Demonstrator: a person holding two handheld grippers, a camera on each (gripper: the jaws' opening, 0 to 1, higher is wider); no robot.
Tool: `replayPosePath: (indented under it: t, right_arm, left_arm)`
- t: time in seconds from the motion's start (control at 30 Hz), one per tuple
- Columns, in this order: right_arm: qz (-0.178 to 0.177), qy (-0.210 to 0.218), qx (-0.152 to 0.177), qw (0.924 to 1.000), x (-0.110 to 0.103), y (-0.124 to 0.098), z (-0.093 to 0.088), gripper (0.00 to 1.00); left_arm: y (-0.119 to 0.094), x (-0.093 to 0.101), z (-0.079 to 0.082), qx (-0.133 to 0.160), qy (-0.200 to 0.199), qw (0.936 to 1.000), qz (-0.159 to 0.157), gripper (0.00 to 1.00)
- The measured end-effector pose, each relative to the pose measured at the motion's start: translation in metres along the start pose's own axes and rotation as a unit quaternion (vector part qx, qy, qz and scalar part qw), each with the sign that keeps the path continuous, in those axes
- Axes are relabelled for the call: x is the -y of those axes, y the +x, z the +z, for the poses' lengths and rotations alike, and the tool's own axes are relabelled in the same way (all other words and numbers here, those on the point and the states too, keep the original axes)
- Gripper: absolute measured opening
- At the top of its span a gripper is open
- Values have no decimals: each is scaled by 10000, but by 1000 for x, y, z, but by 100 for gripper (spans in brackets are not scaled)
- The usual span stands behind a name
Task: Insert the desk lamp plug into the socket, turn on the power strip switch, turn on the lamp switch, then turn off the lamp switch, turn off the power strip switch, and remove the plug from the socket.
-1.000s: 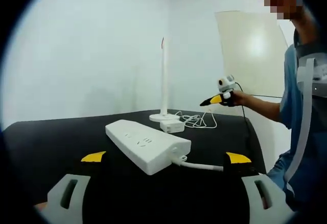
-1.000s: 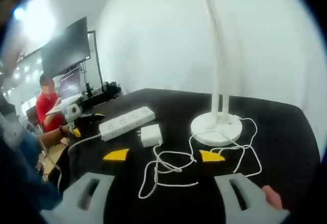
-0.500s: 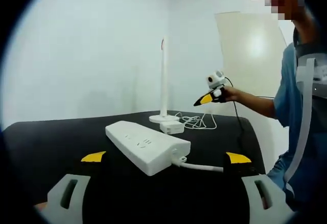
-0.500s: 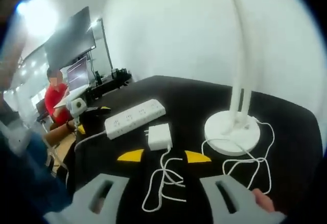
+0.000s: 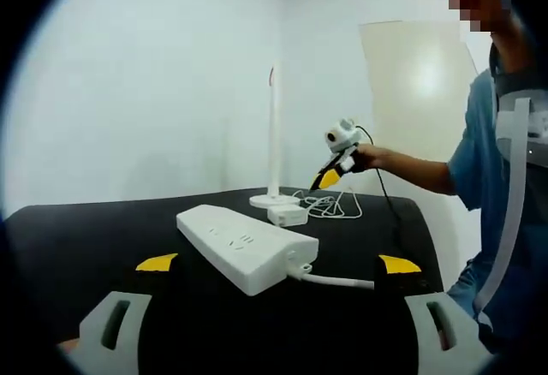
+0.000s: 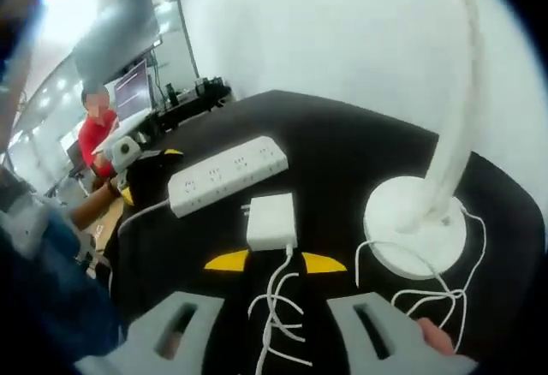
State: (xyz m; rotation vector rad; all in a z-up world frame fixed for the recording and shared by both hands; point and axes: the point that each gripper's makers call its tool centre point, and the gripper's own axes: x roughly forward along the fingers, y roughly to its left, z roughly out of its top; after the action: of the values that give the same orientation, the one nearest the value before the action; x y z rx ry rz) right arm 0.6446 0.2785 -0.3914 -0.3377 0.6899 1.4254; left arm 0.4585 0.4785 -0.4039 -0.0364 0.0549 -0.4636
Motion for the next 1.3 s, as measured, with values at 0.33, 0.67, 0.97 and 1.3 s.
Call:
replayPosePath:
  t: [0.33,0.67,0.97,1.3]
  right_arm:
    - [-60,-87,-362,9993,5,19,-7,19]
    - [-231,-83,-663,9975,15,31,-14,15]
    - [-232,9,-800,9965,15,40,-17,15]
    - [-297,-18,-1161,9928,18,51,-19,13]
  left_arm:
    - [1,1,0,-8,23,10000,-15,89]
    - [1,1,0,2,23,10000,-15,89]
    - [1,0,1,6,29,10000,-9,89]
    - [1,0,1,16,42,10000,-2,88]
